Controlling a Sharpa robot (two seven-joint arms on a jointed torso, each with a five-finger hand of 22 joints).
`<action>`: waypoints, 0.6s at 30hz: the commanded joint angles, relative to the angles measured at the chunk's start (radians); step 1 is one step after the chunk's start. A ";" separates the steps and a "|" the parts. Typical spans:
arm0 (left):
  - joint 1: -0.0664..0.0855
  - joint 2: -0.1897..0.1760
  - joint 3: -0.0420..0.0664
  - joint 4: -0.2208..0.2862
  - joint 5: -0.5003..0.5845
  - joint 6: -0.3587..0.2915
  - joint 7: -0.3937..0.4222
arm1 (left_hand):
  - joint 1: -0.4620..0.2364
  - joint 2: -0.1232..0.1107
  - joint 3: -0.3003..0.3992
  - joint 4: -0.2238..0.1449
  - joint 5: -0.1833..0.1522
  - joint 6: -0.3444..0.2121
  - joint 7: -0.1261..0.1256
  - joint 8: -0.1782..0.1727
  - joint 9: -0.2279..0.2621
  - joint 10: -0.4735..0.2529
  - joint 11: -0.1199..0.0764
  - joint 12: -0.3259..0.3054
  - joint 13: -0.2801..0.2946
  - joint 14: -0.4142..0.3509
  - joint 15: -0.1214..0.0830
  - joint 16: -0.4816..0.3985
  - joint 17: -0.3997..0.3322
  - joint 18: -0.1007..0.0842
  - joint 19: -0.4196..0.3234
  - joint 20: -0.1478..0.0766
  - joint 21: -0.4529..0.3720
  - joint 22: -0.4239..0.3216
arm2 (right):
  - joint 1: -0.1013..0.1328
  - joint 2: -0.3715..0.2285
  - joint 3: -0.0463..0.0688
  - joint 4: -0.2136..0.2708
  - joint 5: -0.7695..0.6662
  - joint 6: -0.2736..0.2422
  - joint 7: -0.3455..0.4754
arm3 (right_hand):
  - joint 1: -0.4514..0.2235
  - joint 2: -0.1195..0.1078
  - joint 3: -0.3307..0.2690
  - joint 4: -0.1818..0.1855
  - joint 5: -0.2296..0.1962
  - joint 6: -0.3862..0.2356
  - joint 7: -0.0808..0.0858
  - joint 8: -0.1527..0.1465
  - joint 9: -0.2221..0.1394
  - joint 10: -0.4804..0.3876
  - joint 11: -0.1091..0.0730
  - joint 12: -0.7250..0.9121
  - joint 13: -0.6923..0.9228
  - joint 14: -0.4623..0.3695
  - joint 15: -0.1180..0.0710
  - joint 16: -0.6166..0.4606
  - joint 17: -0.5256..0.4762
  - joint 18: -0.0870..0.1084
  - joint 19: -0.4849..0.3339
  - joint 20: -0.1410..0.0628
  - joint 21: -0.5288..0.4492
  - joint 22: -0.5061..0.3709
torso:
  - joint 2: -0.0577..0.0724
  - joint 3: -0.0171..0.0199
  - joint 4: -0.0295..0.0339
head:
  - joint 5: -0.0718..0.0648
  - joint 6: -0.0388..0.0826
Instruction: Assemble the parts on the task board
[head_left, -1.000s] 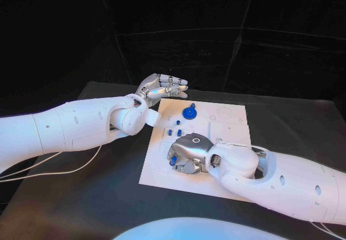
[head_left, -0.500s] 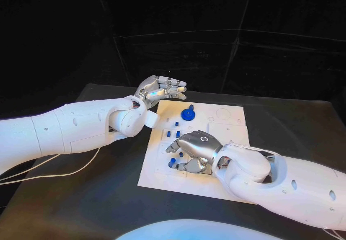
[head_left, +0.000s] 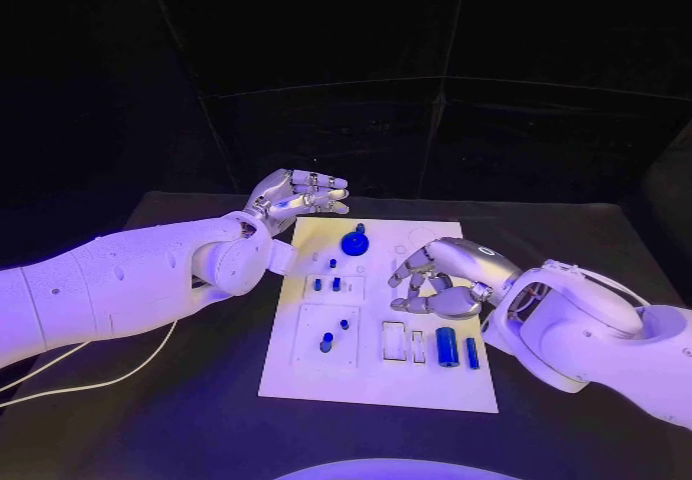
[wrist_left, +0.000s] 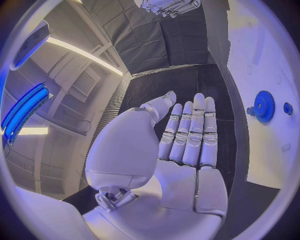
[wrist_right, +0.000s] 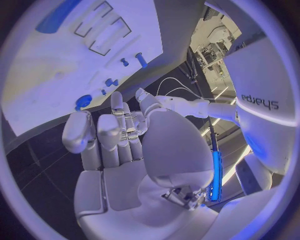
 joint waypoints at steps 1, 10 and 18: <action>0.001 0.002 0.001 -0.001 0.002 0.017 0.007 | -0.007 0.002 -0.003 0.007 0.002 -0.005 -0.001 0.005 0.000 0.002 -0.002 -0.003 -0.001 0.007 -0.002 -0.006 -0.001 0.006 0.008 -0.001 -0.004 -0.002 | 0.008 -0.045 -0.002 0.022 0.207 -0.057 -0.049 | -0.005 -0.003 -0.032 0.010 0.016 -0.009 -0.009 0.005 -0.003 0.025 -0.012 0.098 0.075 0.013 -0.016 0.031 0.053 -0.017 0.035 -0.018 0.036 0.044 | -0.004 -0.0010 -0.0018 | -0.029 0.008; -0.001 0.004 -0.002 -0.011 0.002 0.019 0.009 | -0.010 0.004 -0.004 0.009 0.002 -0.005 -0.002 0.005 0.000 0.002 -0.002 -0.003 -0.001 0.011 -0.002 -0.008 -0.002 0.006 0.011 -0.001 -0.005 -0.005 | 0.006 -0.146 -0.017 0.047 0.112 -0.037 -0.258 | -0.007 0.030 -0.170 0.111 0.056 0.000 -0.026 0.089 0.017 0.017 -0.025 0.748 0.776 0.035 -0.026 0.111 0.181 -0.051 0.131 -0.027 0.149 0.186 | -0.014 0.0021 -0.0150 | -0.059 0.005; -0.002 0.001 -0.006 -0.012 0.002 0.022 0.010 | -0.010 0.004 -0.004 0.009 0.002 -0.005 -0.002 0.005 0.000 0.002 -0.002 -0.003 -0.001 0.011 -0.002 -0.008 -0.002 0.006 0.011 -0.001 -0.005 -0.005 | -0.053 -0.165 -0.041 0.056 0.010 0.007 -0.385 | -0.046 0.029 -0.260 0.202 0.037 -0.014 -0.028 0.126 0.038 0.056 -0.025 0.890 0.967 0.037 -0.026 0.129 0.206 -0.062 0.162 -0.026 0.184 0.231 | -0.020 0.0002 -0.0192 | -0.069 -0.006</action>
